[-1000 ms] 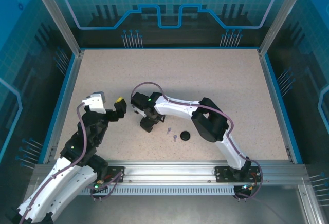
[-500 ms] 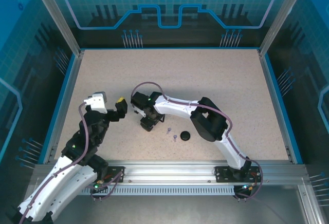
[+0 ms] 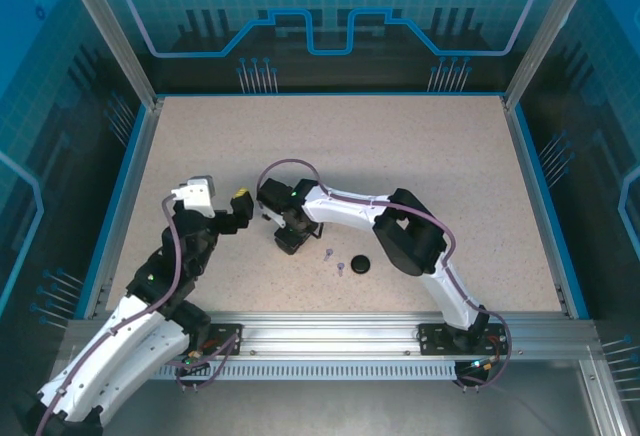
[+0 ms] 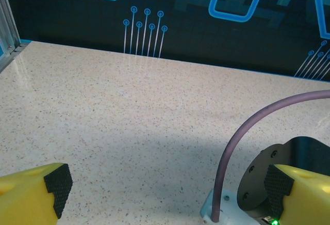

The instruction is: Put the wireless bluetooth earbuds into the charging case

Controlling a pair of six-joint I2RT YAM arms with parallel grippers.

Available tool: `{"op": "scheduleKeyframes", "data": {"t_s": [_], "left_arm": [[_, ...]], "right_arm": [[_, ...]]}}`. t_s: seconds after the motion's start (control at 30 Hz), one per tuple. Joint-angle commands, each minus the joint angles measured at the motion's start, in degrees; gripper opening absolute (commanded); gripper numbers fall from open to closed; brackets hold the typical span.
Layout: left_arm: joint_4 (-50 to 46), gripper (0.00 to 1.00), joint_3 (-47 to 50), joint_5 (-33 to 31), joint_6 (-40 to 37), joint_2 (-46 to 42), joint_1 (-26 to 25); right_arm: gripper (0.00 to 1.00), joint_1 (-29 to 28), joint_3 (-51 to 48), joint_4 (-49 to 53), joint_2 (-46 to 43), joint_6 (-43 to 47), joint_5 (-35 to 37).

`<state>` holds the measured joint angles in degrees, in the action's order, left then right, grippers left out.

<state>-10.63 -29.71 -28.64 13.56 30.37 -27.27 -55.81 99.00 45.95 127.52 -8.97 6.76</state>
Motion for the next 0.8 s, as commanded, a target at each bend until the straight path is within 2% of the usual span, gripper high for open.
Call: {"op": "scheduleKeyframes", "data": {"t_s": [0.0, 0.2, 0.3, 0.4, 0.57, 0.77], "left_arm": [[2.0, 0.99, 0.2, 2.1, 1.1, 0.2, 0.5], [-1.0, 0.99, -2.3, 5.8, 3.4, 4.1, 1.1], [-1.1, 0.99, -3.3, 10.8, 5.6, 6.2, 3.5], [1.0, 0.99, -3.1, 19.7, 8.5, 8.4, 7.8], [6.9, 0.99, -3.1, 40.7, 14.2, 15.0, 16.2], [10.8, 0.99, -7.7, 60.4, 14.8, 25.4, 17.1]], "right_arm": [[0.44, 1.4, -3.0, -3.3, -0.8, -0.9, 1.1], [0.43, 2.7, -10.3, -8.3, -8.4, -0.7, 0.4], [0.43, 3.8, -15.9, -11.5, -14.2, 0.0, 0.2], [0.42, 4.7, -21.0, -14.4, -20.1, 1.6, 1.6], [0.42, 6.6, -30.4, -20.8, -31.0, 5.2, 2.7], [0.42, 7.6, -37.8, -25.8, -42.4, 11.5, 2.2]]}}
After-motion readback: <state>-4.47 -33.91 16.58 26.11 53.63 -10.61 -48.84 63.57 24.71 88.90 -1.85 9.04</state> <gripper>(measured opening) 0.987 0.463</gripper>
